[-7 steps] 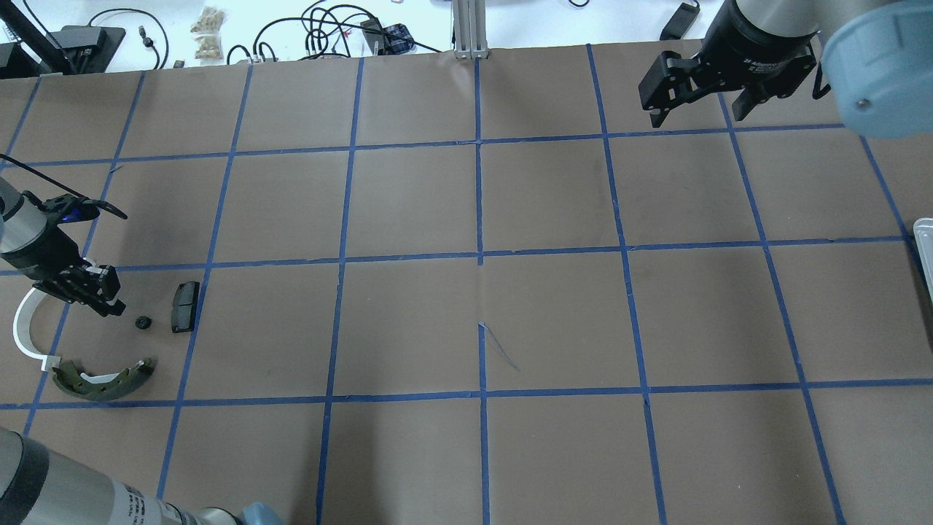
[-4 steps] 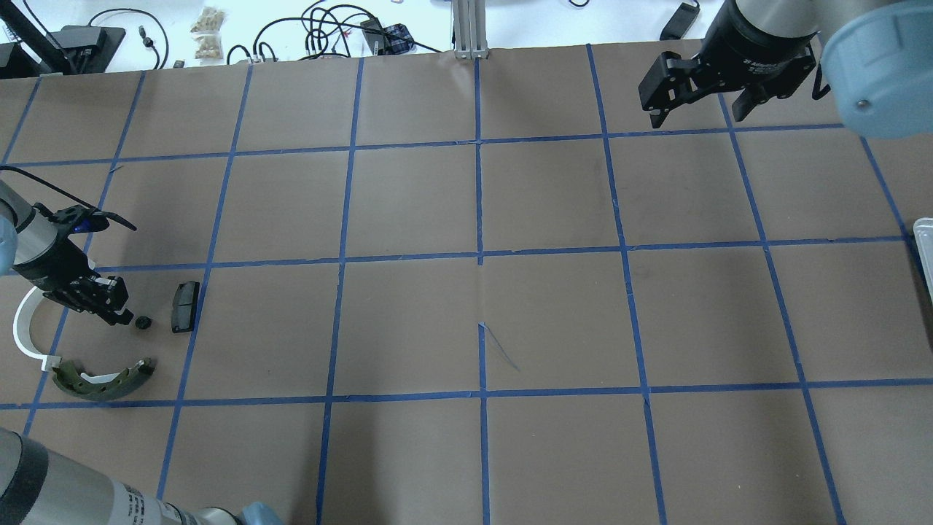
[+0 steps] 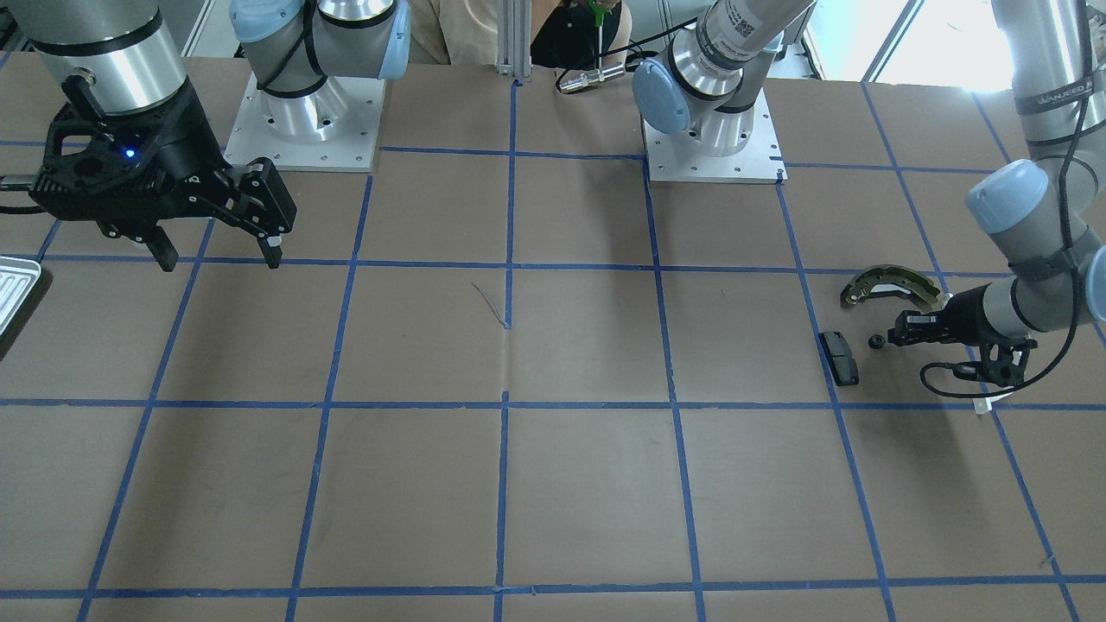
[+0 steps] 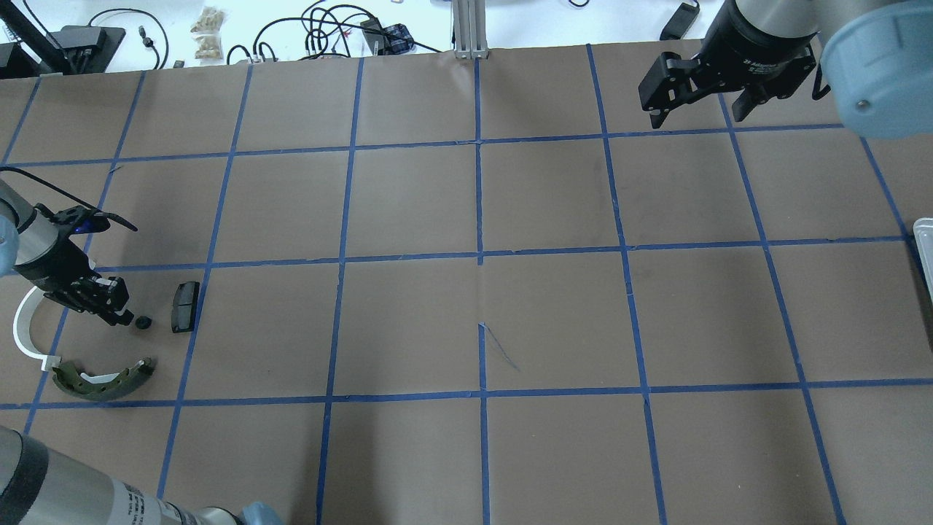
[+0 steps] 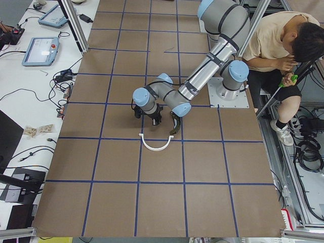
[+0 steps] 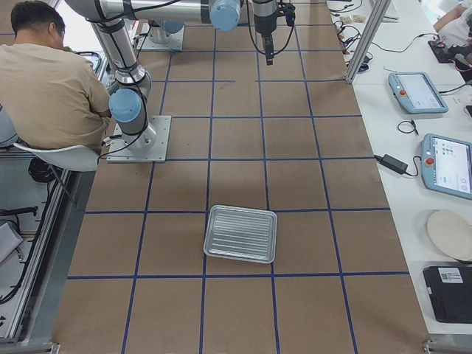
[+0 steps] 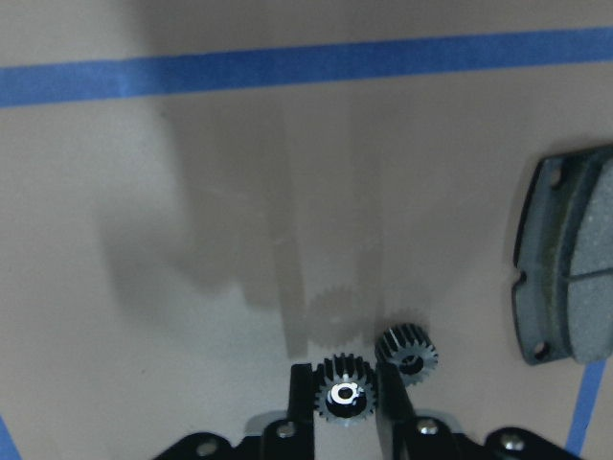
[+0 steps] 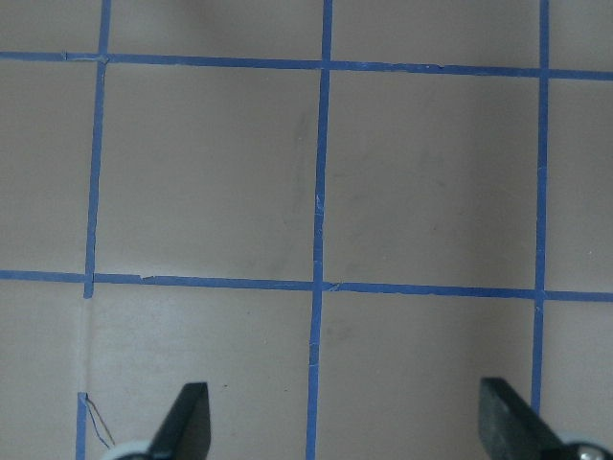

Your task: Place bearing gear from tray to pile

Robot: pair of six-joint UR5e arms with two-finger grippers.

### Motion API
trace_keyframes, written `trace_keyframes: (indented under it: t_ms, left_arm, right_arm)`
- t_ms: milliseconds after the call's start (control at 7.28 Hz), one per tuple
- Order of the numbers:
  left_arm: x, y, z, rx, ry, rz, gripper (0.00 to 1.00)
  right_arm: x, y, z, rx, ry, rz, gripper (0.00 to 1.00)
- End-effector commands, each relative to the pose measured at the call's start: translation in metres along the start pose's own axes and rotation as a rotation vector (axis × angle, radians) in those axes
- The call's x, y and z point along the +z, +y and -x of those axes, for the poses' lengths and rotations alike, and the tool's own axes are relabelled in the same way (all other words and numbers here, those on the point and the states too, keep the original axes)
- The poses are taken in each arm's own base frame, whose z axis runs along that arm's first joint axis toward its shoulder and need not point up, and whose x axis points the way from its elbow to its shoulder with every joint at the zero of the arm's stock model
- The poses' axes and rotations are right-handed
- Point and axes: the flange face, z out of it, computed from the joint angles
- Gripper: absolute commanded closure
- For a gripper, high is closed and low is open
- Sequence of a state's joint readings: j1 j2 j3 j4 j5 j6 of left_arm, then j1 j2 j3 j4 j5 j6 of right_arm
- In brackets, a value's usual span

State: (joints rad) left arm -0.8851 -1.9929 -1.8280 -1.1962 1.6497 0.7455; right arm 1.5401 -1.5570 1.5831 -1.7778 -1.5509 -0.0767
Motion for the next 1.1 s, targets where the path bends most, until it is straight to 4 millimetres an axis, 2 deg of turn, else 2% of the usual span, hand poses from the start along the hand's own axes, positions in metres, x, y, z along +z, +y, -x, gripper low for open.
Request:
trace_keyframes:
  t_ms: [0, 275, 412, 549, 687, 824, 962]
  left_arm:
    - [-0.005, 0.002, 0.001, 0.001, -0.01, 0.006, 0.0]
    - [-0.015, 0.003, -0.003, -0.001, -0.027, -0.004, 0.0]
    - [-0.037, -0.001, -0.008, 0.0, -0.047, -0.026, 0.0]
    - [-0.074, -0.009, -0.03, -0.018, -0.047, -0.027, 0.0]
    - [-0.118, -0.017, -0.073, -0.086, -0.055, -0.009, 0.0]
    - [-0.16, -0.021, -0.127, -0.068, -0.077, -0.008, 0.0]
    - [-0.194, -0.024, -0.185, -0.025, -0.113, -0.061, 0.0]
  right_arm:
    - [0.0, 0.0, 0.0, 0.0, 0.0, 0.003, 0.0]
    - [0.0, 0.0, 0.0, 0.0, 0.0, 0.001, 0.0]
    - [0.0, 0.0, 0.0, 0.0, 0.0, 0.001, 0.0]
    - [0.0, 0.0, 0.0, 0.0, 0.0, 0.001, 0.0]
    - [0.001, 0.001, 0.0, 0.0, -0.002, 0.004, 0.0]
    - [0.001, 0.001, 0.0, 0.0, 0.0, 0.005, 0.0]
    - [0.001, 0.001, 0.0, 0.0, -0.002, 0.006, 0.0]
